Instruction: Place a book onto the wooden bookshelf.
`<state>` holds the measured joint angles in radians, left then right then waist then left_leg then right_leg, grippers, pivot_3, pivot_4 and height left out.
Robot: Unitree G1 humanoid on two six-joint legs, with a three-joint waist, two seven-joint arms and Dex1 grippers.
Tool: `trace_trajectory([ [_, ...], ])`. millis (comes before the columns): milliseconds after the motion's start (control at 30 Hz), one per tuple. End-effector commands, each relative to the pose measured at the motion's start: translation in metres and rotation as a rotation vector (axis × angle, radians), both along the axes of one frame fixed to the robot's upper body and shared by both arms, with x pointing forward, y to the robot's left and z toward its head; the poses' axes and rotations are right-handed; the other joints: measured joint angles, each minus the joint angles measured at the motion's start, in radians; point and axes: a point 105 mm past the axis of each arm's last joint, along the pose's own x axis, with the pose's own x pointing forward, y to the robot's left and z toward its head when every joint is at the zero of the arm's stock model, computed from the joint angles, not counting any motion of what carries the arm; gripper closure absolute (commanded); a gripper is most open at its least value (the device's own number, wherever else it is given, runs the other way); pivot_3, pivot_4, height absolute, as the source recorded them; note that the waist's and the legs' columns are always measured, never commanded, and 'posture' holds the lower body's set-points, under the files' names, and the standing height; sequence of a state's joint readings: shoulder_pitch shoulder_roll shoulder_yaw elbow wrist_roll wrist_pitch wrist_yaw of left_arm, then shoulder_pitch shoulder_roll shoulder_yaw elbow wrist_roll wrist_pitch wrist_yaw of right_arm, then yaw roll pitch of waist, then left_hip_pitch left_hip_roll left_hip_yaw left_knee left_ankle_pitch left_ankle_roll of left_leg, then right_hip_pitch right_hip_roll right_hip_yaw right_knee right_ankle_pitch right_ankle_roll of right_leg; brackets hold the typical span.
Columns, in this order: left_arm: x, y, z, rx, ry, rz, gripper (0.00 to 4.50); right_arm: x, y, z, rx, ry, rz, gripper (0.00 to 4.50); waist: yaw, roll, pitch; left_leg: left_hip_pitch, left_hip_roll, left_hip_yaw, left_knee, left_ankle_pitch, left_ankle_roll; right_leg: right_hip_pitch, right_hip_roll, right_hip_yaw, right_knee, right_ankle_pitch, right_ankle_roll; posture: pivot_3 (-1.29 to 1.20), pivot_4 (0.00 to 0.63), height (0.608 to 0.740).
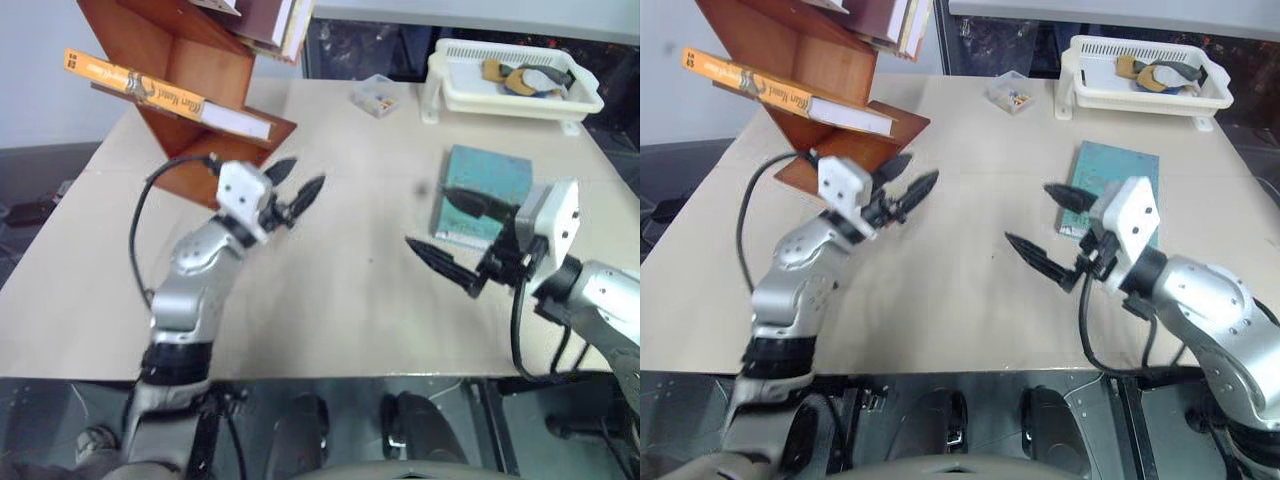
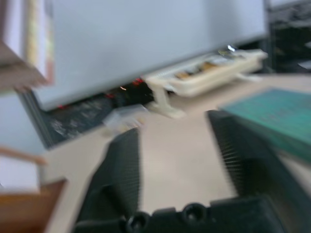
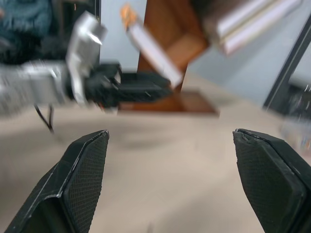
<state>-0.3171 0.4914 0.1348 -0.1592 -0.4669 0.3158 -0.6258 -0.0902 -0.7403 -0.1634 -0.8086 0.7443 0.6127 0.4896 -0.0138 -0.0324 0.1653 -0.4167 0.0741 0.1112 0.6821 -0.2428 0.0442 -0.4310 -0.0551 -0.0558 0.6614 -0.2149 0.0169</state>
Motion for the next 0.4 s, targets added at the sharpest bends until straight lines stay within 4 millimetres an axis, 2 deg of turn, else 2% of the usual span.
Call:
trace_trajectory([
  [33,-0.028,0.025,0.009,0.046,-0.016,-0.037,0.54,-0.015,-0.011,0.002,-0.060,-0.025,-0.022,0.29,0.002,0.000,0.000,0.000,0.000,0.000,0.000,0.000,0.000,-0.001,0.000,0.000,0.000,-0.001,0.000,0.00,0.150,0.740],
  [167,-0.054,0.056,0.002,0.108,0.066,-0.029,0.54,-0.026,-0.028,-0.010,-0.120,0.043,-0.088,0.29,0.010,0.000,0.000,-0.001,0.001,-0.001,0.000,0.000,0.000,0.000,-0.003,-0.001,-0.001,-0.004,0.000,0.00,0.150,0.740],
  [267,-0.066,0.074,-0.002,0.159,0.121,-0.012,0.54,-0.029,-0.040,-0.014,-0.159,0.076,-0.137,0.29,0.014,0.000,0.000,0.000,0.000,-0.001,0.000,-0.003,-0.004,-0.001,-0.008,-0.002,-0.001,-0.004,0.000,0.00,0.150,0.740],
  [400,-0.075,0.082,0.002,0.188,0.138,-0.020,0.54,-0.031,-0.046,-0.019,-0.213,0.106,-0.160,0.29,0.020,0.001,0.001,0.000,0.000,0.000,0.000,-0.003,-0.005,-0.001,-0.012,-0.003,-0.003,-0.004,0.000,0.00,0.150,0.740],
])
